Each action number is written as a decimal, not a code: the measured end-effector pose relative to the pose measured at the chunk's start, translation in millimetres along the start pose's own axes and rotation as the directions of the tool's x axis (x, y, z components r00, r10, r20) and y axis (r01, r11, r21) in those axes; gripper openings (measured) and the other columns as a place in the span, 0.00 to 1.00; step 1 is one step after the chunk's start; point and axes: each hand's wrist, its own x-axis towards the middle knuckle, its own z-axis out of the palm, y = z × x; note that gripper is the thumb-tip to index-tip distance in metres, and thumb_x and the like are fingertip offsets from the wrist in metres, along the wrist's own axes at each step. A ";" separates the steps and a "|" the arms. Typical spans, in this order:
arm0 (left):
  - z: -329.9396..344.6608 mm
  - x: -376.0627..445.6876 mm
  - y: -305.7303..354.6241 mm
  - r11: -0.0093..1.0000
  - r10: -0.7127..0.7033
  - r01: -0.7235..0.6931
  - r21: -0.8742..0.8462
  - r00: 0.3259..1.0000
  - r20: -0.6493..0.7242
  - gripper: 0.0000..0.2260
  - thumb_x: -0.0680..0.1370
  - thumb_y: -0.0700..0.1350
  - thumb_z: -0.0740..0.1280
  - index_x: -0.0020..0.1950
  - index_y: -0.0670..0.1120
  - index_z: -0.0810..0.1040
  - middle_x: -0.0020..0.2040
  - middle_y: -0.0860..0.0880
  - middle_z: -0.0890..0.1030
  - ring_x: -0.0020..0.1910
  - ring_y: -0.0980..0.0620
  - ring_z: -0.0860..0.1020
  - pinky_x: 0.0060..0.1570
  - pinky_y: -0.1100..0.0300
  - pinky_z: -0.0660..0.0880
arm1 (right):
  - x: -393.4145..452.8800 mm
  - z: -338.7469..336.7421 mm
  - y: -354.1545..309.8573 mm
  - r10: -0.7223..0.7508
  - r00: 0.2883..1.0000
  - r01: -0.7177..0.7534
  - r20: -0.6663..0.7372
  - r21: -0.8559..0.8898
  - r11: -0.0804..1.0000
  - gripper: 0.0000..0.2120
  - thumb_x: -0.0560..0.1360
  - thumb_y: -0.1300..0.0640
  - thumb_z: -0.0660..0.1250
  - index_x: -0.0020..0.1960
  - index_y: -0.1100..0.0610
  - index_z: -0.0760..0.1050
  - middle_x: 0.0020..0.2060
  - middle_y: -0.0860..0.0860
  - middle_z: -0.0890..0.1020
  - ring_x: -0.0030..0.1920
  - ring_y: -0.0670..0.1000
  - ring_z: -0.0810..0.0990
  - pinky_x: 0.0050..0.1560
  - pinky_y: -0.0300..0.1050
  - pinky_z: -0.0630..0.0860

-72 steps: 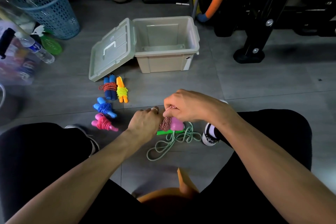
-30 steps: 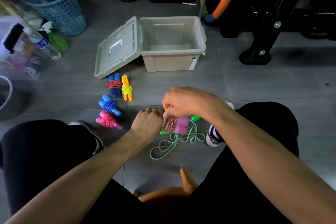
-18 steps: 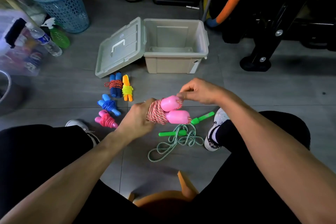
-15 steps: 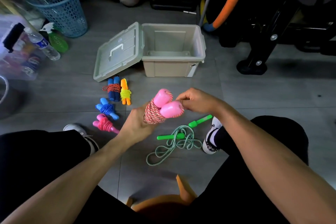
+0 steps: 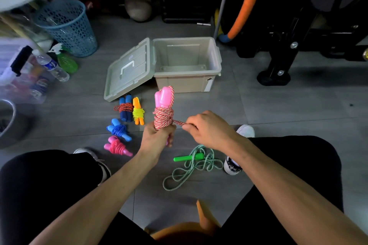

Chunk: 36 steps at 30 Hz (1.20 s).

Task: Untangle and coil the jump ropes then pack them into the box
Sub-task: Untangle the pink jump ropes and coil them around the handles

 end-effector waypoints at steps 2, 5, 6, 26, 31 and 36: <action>0.7 2.5 -3.3 0.998 -0.015 0.018 0.054 0.999 -0.040 0.10 0.72 0.33 0.66 0.31 0.40 0.73 0.23 0.47 0.72 0.21 0.50 0.68 0.27 0.59 0.65 | -1.0 2.2 -7.5 -0.010 1.000 0.011 0.015 -0.097 0.995 0.18 0.82 0.47 0.57 0.46 0.59 0.78 0.42 0.58 0.82 0.43 0.60 0.79 0.39 0.48 0.69; -1.2 4.6 -5.3 0.988 -0.016 0.025 0.150 0.998 -0.062 0.03 0.65 0.40 0.65 0.31 0.42 0.73 0.24 0.45 0.72 0.22 0.50 0.67 0.28 0.58 0.65 | -3.7 2.6 -17.7 -0.027 0.999 0.031 0.029 -0.149 0.988 0.17 0.82 0.48 0.55 0.45 0.58 0.76 0.44 0.59 0.81 0.45 0.62 0.79 0.38 0.46 0.65; -2.0 5.2 -4.9 0.984 -0.020 0.031 0.174 0.998 -0.066 0.03 0.63 0.41 0.64 0.32 0.42 0.73 0.24 0.44 0.71 0.23 0.50 0.67 0.28 0.57 0.65 | -4.7 1.6 -19.9 -0.032 0.999 0.037 0.035 -0.159 0.987 0.17 0.82 0.49 0.55 0.45 0.58 0.75 0.44 0.59 0.81 0.45 0.62 0.79 0.38 0.46 0.64; 4.2 -12.4 16.3 0.771 0.451 -0.381 0.511 0.893 -0.014 0.14 0.75 0.40 0.67 0.55 0.45 0.64 0.39 0.48 0.77 0.33 0.46 0.74 0.30 0.55 0.66 | 17.0 10.0 -29.5 0.261 0.783 0.100 -0.564 0.528 0.843 0.05 0.73 0.56 0.74 0.44 0.58 0.82 0.35 0.46 0.84 0.34 0.42 0.80 0.38 0.36 0.75; -3.2 -17.2 18.5 0.762 0.465 -0.388 0.519 0.885 -0.021 0.16 0.75 0.41 0.66 0.59 0.45 0.63 0.43 0.43 0.79 0.37 0.41 0.78 0.34 0.46 0.75 | 17.8 15.2 -33.0 0.251 0.824 0.127 -0.508 0.598 0.791 0.07 0.79 0.57 0.65 0.52 0.58 0.80 0.43 0.49 0.83 0.42 0.47 0.82 0.43 0.39 0.77; -0.4 -22.6 15.9 0.734 0.508 -0.435 0.521 0.862 0.004 0.18 0.74 0.40 0.67 0.60 0.42 0.63 0.43 0.44 0.78 0.38 0.40 0.76 0.34 0.47 0.73 | 20.3 17.0 -33.1 0.141 0.801 0.136 -0.582 0.405 0.904 0.10 0.78 0.56 0.65 0.55 0.59 0.82 0.46 0.52 0.77 0.46 0.46 0.78 0.49 0.34 0.73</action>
